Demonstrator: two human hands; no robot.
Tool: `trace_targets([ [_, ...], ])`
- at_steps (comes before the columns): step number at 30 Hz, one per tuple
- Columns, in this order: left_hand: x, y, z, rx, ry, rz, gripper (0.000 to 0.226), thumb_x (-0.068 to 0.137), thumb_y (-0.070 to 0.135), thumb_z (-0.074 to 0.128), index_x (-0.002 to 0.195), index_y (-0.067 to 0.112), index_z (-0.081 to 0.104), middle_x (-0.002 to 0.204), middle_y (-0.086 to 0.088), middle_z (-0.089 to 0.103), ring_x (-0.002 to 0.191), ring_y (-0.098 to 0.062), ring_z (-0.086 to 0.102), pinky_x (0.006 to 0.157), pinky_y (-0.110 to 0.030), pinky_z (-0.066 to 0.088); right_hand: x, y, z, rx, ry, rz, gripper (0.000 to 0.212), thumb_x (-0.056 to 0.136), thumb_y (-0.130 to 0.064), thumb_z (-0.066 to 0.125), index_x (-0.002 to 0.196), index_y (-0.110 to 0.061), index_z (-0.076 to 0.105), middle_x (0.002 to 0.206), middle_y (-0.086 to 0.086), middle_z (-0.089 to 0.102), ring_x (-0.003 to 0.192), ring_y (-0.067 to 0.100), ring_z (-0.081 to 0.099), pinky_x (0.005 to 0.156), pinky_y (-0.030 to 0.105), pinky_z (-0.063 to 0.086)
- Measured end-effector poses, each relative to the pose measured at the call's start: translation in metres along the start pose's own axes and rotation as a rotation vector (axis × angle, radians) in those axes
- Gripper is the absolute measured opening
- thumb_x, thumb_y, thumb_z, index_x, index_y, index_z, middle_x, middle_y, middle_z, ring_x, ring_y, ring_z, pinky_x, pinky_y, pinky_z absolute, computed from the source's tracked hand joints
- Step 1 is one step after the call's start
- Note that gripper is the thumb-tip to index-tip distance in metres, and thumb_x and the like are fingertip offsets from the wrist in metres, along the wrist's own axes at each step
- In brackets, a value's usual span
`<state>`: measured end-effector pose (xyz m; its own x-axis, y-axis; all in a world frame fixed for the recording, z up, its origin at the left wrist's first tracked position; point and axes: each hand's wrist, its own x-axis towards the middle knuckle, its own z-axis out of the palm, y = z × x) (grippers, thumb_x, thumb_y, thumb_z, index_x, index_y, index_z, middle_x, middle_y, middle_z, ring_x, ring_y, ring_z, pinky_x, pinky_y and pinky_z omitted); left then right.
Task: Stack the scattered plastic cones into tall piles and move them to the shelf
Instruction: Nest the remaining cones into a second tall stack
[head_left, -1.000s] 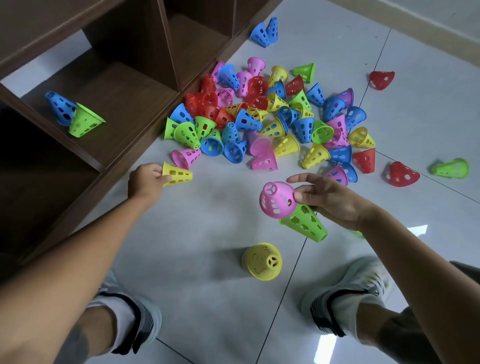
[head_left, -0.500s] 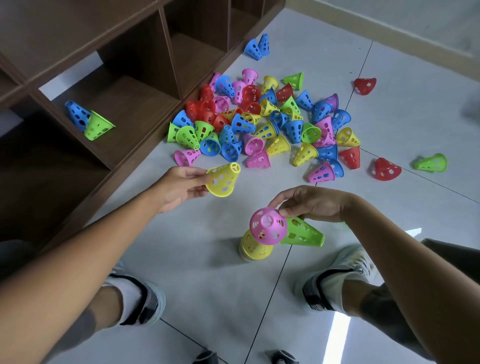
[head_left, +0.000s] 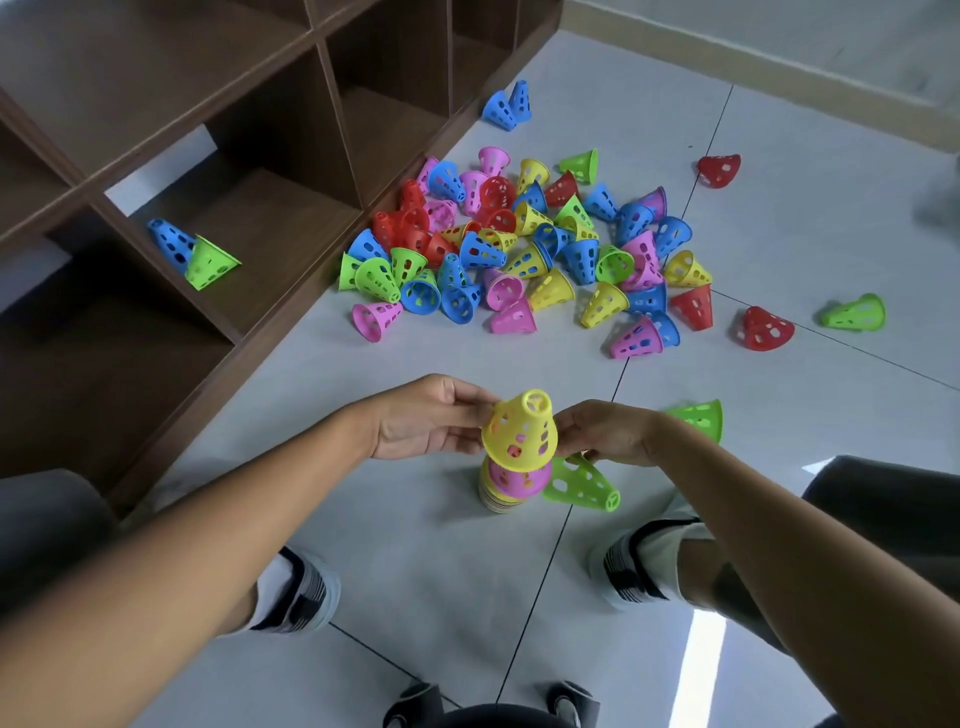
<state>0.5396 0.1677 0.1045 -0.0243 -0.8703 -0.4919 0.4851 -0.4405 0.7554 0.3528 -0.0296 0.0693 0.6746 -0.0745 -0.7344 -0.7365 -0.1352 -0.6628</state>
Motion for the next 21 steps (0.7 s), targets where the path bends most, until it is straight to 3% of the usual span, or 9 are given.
trace_targets([
  [7,0.006,-0.026,0.0,0.046,0.103,-0.09,0.03,0.086,0.007,0.068,0.115,-0.002,0.063,0.091,-0.009,0.073,0.076,-0.016,0.07,0.069,-0.025,0.059,-0.006,0.001,-0.004,0.077,0.068,0.033,0.01,0.095,-0.013,0.064,0.098,-0.02,0.071,0.077,-0.012,0.064,0.079,0.007,0.054,0.077,0.025,0.045],
  [12,0.011,-0.041,-0.004,0.058,0.174,-0.096,0.034,0.08,0.009,0.074,0.111,-0.001,0.066,0.092,-0.009,0.071,0.078,-0.018,0.07,0.071,-0.026,0.059,-0.025,0.004,-0.031,0.174,0.073,0.033,0.016,0.097,-0.016,0.061,0.11,-0.016,0.071,0.104,0.008,0.061,0.096,0.022,0.053,0.09,0.037,0.047],
  [18,0.016,-0.055,-0.008,0.116,0.234,-0.08,0.024,0.088,0.003,0.072,0.111,0.001,0.067,0.098,-0.014,0.07,0.082,-0.02,0.07,0.073,-0.027,0.059,-0.044,-0.009,-0.047,0.358,-0.143,-0.029,0.038,0.081,-0.033,0.078,0.113,-0.014,0.069,0.108,0.014,0.064,0.093,0.028,0.056,0.082,0.037,0.048],
  [21,0.019,-0.058,-0.01,0.18,0.268,-0.079,0.02,0.086,0.002,0.073,0.105,0.002,0.067,0.094,-0.015,0.07,0.076,-0.019,0.07,0.072,-0.026,0.059,-0.038,-0.016,-0.041,0.393,-0.217,-0.075,0.051,0.073,-0.039,0.085,0.116,-0.015,0.07,0.117,0.017,0.061,0.102,0.03,0.053,0.087,0.037,0.046],
])
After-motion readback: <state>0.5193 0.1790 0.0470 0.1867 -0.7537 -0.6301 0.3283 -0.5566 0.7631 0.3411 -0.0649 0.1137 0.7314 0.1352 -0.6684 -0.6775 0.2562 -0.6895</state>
